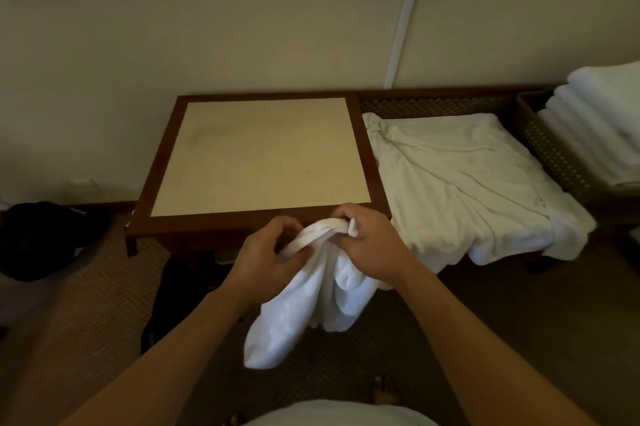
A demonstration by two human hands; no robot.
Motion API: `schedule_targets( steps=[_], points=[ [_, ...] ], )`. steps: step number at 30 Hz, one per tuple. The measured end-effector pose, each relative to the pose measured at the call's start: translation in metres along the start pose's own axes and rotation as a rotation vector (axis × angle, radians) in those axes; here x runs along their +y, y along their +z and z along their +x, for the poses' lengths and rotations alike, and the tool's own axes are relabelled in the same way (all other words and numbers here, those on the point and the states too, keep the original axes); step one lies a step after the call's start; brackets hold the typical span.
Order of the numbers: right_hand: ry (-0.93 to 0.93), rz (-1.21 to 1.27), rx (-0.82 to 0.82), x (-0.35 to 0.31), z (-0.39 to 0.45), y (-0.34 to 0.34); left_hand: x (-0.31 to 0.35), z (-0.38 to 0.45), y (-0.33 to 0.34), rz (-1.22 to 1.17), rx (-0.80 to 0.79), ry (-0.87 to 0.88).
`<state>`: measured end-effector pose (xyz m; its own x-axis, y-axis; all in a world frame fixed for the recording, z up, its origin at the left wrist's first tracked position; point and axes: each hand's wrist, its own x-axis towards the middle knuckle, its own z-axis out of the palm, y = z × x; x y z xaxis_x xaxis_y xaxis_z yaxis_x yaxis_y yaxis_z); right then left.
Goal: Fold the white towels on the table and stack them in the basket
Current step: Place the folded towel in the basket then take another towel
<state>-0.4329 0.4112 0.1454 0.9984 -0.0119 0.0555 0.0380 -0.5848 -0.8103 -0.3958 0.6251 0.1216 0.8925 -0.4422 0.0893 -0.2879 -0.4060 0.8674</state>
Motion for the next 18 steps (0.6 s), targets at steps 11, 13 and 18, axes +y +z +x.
schedule_targets(
  steps=[11,13,18],
  points=[
    [0.108,0.241,0.189,0.000,-0.012,-0.002,-0.014,-0.025,0.022,0.044,0.137,0.289],
    [0.099,0.281,0.213,0.000,-0.012,-0.005,-0.006,-0.024,0.028,-0.076,0.015,0.158],
    [0.067,0.299,0.178,-0.005,-0.013,-0.008,0.002,-0.007,0.043,-0.065,0.098,-0.039]
  ],
)
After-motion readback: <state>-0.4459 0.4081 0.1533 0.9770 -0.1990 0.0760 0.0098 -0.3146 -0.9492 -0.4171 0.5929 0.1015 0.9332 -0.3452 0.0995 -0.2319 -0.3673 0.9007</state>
